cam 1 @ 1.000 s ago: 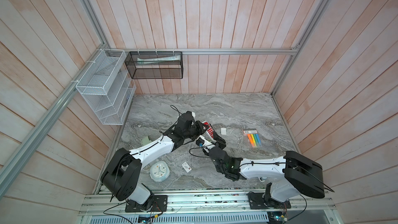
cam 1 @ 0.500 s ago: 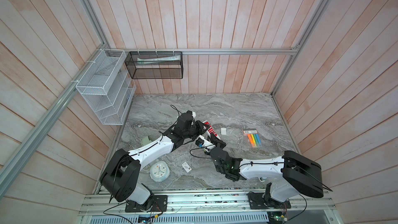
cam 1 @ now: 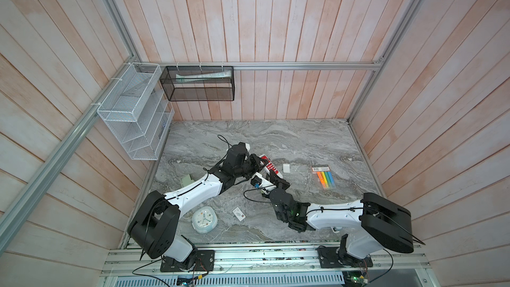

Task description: Unload the batteries from the remote control

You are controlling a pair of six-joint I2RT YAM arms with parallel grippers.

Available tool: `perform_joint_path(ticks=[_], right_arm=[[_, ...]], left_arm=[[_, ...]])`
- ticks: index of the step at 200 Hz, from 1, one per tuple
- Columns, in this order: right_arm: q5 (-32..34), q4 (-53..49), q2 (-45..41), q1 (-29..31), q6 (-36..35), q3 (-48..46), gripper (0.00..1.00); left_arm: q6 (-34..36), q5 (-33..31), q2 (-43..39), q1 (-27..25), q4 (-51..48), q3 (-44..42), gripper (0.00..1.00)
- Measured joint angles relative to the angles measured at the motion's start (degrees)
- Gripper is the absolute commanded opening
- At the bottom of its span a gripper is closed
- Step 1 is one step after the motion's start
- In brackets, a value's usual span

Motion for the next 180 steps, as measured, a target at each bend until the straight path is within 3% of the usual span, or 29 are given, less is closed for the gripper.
perform_joint_path(ticks=[33, 76, 123, 155, 180], right_arm=[[0.0, 0.0, 0.0, -0.1, -0.1, 0.0, 0.00], [-0.1, -1.6, 0.0, -0.9, 0.2, 0.0, 0.00], [-0.7, -4.3, -0.9, -1.6, 2.6, -0.3, 0.00], [-1.9, -6.8, -3.3, -2.1, 5.8, -0.9, 0.00], [-4.3, -9.6, -5.9, -2.8, 9.3, -1.3, 0.00]], left_arm=[[-0.2, 0.3, 0.0, 0.2, 0.7, -0.3, 0.14], [0.8, 1.8, 0.0, 0.4, 1.9, -1.2, 0.47], [1.9, 2.8, 0.0, 0.6, 3.3, -1.6, 0.72], [2.6, 2.7, -0.3, 1.0, 3.6, -2.2, 0.81], [2.9, 2.5, -1.3, 2.0, 3.8, -3.0, 0.94]])
